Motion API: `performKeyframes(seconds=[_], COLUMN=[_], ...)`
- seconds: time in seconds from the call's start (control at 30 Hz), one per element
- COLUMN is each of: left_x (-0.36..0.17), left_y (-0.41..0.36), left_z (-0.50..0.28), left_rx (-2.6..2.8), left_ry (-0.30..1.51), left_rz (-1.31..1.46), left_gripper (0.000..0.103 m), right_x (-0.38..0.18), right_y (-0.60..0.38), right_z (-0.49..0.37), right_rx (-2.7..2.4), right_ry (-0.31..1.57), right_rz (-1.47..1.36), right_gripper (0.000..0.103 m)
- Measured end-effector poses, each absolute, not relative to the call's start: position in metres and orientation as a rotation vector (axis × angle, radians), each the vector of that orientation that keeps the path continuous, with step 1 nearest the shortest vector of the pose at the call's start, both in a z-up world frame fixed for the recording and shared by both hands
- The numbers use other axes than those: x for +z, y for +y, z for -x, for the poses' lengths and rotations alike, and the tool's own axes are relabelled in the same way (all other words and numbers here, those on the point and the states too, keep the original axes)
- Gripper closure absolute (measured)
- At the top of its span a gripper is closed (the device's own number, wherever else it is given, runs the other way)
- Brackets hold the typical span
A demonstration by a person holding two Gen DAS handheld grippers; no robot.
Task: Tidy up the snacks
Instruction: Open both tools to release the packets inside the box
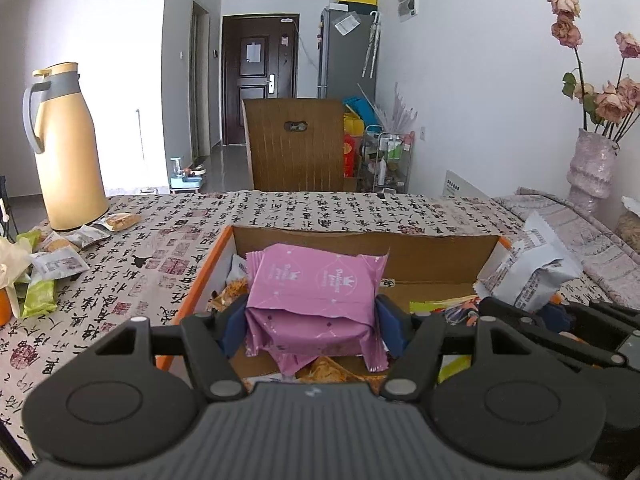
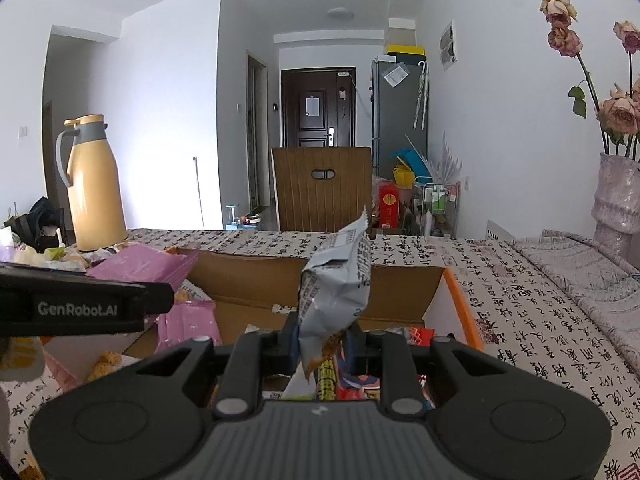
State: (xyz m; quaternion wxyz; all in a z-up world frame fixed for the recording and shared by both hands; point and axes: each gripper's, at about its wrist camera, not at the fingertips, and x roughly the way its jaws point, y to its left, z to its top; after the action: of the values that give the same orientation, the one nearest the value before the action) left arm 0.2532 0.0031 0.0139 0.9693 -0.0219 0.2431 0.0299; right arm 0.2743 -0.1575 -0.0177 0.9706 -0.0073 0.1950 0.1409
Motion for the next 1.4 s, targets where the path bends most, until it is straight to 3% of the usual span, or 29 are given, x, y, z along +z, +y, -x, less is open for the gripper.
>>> performKeyframes(seconds=[0.17, 0.33, 0.4, 0.47, 0.53, 0.57, 0.63, 1.4], left_x=[0.013, 0.015, 0.017, 0.018, 0.019, 0.019, 0.019, 0.021], left_y=[0.0, 0.003, 0.003, 0.002, 0.003, 0.005, 0.007, 0.009], left_z=[-0.25, -0.247, -0.245, -0.243, -0.242, -0.242, -0.242, -0.239], left_rx=[0.045, 0.062, 0.063, 0.072, 0.088, 0.09, 0.091, 0.101], left_ry=[0.488, 0.463, 0.453, 0.444, 0.434, 0.433, 0.44, 0.451], left_rz=[0.039, 0.047, 0.049, 0.05, 0.055, 0.061, 0.074, 0.088], left_gripper=[0.033, 0.021, 0.016, 0.006, 0.0, 0.0, 0.0, 0.0], right_x=[-0.02, -0.021, -0.02, -0.02, -0.019, -0.018, -0.019, -0.017], right_y=[-0.156, -0.157, -0.158, -0.16, -0.162, -0.163, -0.165, -0.17], right_z=[-0.273, -0.272, -0.272, -0.271, -0.269, -0.269, -0.269, -0.265], right_rx=[0.285, 0.275, 0.27, 0.26, 0.245, 0.24, 0.234, 0.222], right_ry=[0.399, 0.416, 0.42, 0.414, 0.404, 0.403, 0.406, 0.402], right_rz=[0.022, 0.016, 0.012, 0.006, 0.002, -0.001, -0.011, -0.024], right_gripper=[0.082, 0.077, 0.063, 0.032, 0.013, 0.005, 0.0, 0.0])
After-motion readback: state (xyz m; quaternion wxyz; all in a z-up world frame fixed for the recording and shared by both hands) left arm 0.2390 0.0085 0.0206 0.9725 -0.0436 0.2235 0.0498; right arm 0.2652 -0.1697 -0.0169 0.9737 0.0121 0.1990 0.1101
